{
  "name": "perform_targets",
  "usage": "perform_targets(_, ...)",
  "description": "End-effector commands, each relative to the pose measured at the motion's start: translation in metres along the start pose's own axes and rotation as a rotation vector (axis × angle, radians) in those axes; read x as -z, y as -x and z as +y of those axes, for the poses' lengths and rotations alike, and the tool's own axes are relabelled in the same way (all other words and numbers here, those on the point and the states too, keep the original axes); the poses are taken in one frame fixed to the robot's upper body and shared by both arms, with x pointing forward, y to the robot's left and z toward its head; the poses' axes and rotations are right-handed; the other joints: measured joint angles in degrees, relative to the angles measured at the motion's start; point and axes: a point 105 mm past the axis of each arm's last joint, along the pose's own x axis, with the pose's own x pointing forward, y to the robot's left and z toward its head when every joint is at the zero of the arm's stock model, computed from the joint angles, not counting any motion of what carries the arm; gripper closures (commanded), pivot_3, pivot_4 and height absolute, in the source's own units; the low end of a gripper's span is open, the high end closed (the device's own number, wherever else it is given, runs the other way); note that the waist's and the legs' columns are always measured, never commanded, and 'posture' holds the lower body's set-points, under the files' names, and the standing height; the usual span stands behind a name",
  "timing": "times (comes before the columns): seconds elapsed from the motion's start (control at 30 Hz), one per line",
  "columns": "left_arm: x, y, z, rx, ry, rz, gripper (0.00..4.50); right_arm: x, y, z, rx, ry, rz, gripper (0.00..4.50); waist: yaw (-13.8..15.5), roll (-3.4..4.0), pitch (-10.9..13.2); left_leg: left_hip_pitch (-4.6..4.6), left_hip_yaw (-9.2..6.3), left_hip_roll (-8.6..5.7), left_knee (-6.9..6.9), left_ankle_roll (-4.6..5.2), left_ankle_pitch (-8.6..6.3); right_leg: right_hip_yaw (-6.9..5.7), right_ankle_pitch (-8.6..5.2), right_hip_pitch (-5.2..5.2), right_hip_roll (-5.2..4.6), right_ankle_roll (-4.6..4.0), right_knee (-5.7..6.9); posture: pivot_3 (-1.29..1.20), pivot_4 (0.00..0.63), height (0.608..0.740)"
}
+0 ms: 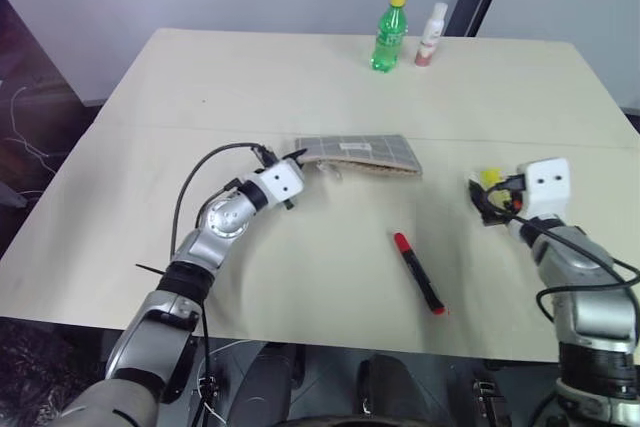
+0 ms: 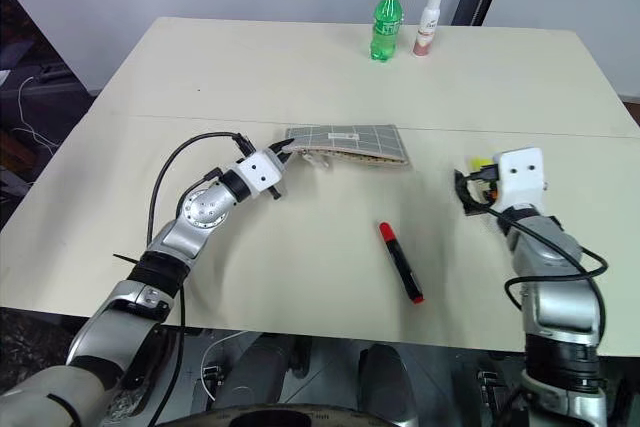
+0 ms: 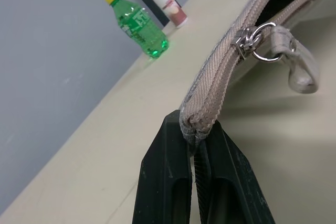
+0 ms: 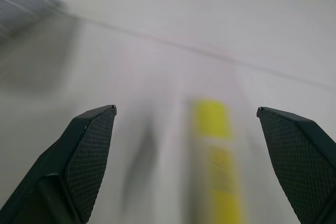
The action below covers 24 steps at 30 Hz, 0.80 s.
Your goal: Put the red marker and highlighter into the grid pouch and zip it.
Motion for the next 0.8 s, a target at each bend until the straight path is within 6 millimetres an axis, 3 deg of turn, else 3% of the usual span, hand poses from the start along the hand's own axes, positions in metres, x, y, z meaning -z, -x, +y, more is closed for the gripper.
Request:
perform_targets(0.03, -0.012, -0.003, 0.005, 0.006, -0.055, -0.052, 4.5, 0.015, 0.0, -0.007, -0.089, -0.078, 0.075, 0.04, -0.02, 0.0, 0.0, 0.01, 0.0, 0.0, 0.03, 0.01, 0.01, 0.0, 0.0, 0.03, 0.0, 0.0, 0.0, 0.0, 0.15, 0.74)
perform_targets(0.23, -0.009, -0.002, 0.009, 0.001, -0.065, -0.044, 4.5, 0.026, -0.002, -0.022, -0.05, -0.13, 0.138, 0.04, -0.12, 0.0, 0.0, 0.01, -0.01, 0.03, 0.06, 0.05, 0.01, 0.0, 0.01, 0.02, -0.01, 0.0, 0.02, 0.0, 0.15, 0.74)
perform_targets(0.27, -0.01, -0.002, 0.009, -0.001, -0.066, -0.045, 4.5, 0.03, -0.001, -0.021, -0.061, -0.14, 0.166, 0.55, -0.07, 0.0, 0.0, 0.01, -0.01, 0.03, 0.06, 0.05, 0.01, 0.0, 0.01, 0.02, -0.01, 0.0, 0.02, 0.0, 0.15, 0.74)
perform_targets(0.3, -0.01, -0.002, 0.01, -0.003, -0.066, -0.046, 4.5, 0.033, 0.0, -0.019, -0.071, -0.147, 0.184, 0.78, 0.01, 0.0, 0.0, 0.01, -0.01, 0.03, 0.07, 0.05, 0.01, 0.0, 0.01, 0.03, -0.02, 0.0, 0.02, 0.0, 0.15, 0.74)
perform_targets(0.47, -0.012, -0.003, 0.007, 0.001, -0.065, -0.053, 4.5, 0.023, 0.003, -0.011, -0.109, -0.132, 0.155, 3.38, 0.14, -0.02, -0.01, -0.01, -0.03, -0.02, 0.13, -0.04, -0.06, -0.02, 0.01, 0.08, -0.07, 0.0, 0.0, 0.0, 0.15, 0.74)
perform_targets(0.5, -0.013, -0.003, 0.007, 0.004, -0.064, -0.054, 4.5, 0.011, 0.003, -0.004, -0.152, -0.104, 0.1, 3.63, 0.11, -0.02, -0.01, 0.0, -0.03, -0.02, 0.13, -0.04, -0.06, -0.02, 0.01, 0.08, -0.07, 0.0, 0.0, 0.0, 0.15, 0.74)
perform_targets(0.57, -0.014, -0.004, 0.006, 0.011, -0.061, -0.057, 4.5, -0.031, 0.017, 0.037, -0.384, 0.106, -0.098, 3.59, 0.07, 0.04, 0.02, -0.01, -0.03, -0.02, 0.11, -0.04, -0.07, -0.01, 0.01, 0.05, -0.07, 0.0, 0.0, 0.0, 0.15, 0.74)
perform_targets(0.63, -0.016, -0.006, 0.006, 0.018, -0.067, -0.061, 4.5, -0.056, 0.039, 0.077, -0.597, 0.124, -0.216, 3.59, -0.41, 0.07, 0.03, -0.07, -0.02, -0.02, 0.07, -0.01, -0.07, 0.0, 0.0, -0.04, -0.06, 0.01, 0.0, 0.0, 0.15, 0.74)
perform_targets(0.73, -0.018, -0.009, 0.01, 0.017, -0.068, -0.063, 4.5, -0.071, 0.064, 0.11, -0.791, 0.138, -0.292, 3.59, -0.44, 0.0, 0.03, -0.04, -0.06, 0.1, 0.07, 0.09, -0.04, -0.03, 0.0, 0.01, 0.02, 0.01, 0.01, 0.0, 0.15, 0.74)
perform_targets(0.8, -0.019, -0.011, 0.01, 0.018, -0.072, -0.067, 4.5, -0.066, 0.071, 0.122, -0.858, 0.205, -0.265, 3.59, -0.11, -0.01, 0.02, -0.01, -0.12, 0.1, 0.08, 0.0, -0.1, -0.07, 0.0, 0.06, 0.0, 0.01, -0.04, 0.0, 0.15, 0.74)
